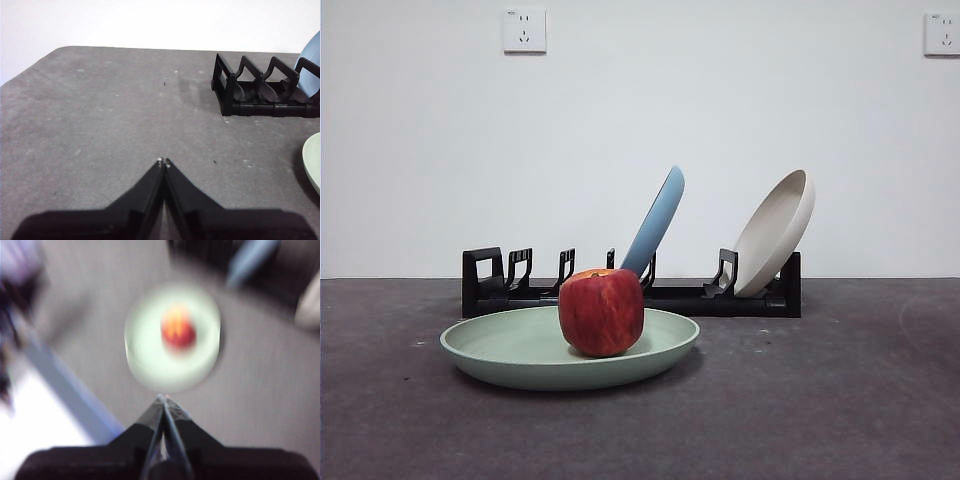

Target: Take the green plate from the plate rack,put the plate on the table,take the apple from the table,put the apple in the plate

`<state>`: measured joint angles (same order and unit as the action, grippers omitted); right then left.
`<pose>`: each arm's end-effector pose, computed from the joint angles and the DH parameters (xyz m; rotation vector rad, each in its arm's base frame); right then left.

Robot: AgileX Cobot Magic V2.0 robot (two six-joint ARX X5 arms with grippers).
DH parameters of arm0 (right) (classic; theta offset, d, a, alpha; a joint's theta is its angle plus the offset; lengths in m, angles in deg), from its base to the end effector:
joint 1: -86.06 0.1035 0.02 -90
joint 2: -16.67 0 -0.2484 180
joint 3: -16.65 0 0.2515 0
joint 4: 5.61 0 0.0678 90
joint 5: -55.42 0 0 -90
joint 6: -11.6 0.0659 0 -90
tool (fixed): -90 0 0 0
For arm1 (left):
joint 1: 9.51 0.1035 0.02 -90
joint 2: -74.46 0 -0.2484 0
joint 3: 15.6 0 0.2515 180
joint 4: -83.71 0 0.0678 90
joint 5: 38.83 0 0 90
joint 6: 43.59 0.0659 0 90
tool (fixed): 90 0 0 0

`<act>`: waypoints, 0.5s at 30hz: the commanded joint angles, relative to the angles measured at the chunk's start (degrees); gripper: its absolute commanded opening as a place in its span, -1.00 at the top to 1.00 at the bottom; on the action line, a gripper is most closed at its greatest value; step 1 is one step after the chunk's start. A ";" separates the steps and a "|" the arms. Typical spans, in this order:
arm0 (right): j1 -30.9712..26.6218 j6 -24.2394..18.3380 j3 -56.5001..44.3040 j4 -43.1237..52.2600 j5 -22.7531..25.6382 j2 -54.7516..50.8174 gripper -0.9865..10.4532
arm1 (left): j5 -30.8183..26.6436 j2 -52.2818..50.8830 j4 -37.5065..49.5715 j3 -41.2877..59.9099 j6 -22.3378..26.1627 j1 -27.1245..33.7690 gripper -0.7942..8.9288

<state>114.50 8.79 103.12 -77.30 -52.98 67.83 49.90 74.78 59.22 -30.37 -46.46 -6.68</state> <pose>0.1434 0.1013 0.3650 -0.1018 0.6306 0.8052 0.1465 0.0087 0.1443 -0.0523 0.1734 0.0758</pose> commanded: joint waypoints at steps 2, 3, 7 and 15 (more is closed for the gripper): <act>-10.91 2.08 -9.53 13.55 -6.10 -7.85 0.82 | 0.00 -0.13 0.26 0.79 -0.35 0.17 0.84; -13.05 2.51 -12.44 15.74 -5.88 -9.94 0.82 | 0.02 -0.13 0.26 0.79 -0.35 0.17 0.84; -20.90 2.32 -28.81 27.19 -5.27 -21.29 0.82 | 0.02 -0.13 0.28 0.79 -0.35 0.17 0.84; -26.12 2.34 -55.67 46.38 -1.09 -41.11 0.82 | 0.02 -0.13 0.28 0.79 -0.35 0.17 0.84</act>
<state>88.54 10.58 50.44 -32.05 -54.86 28.36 49.90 74.78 59.22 -30.37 -46.64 -6.68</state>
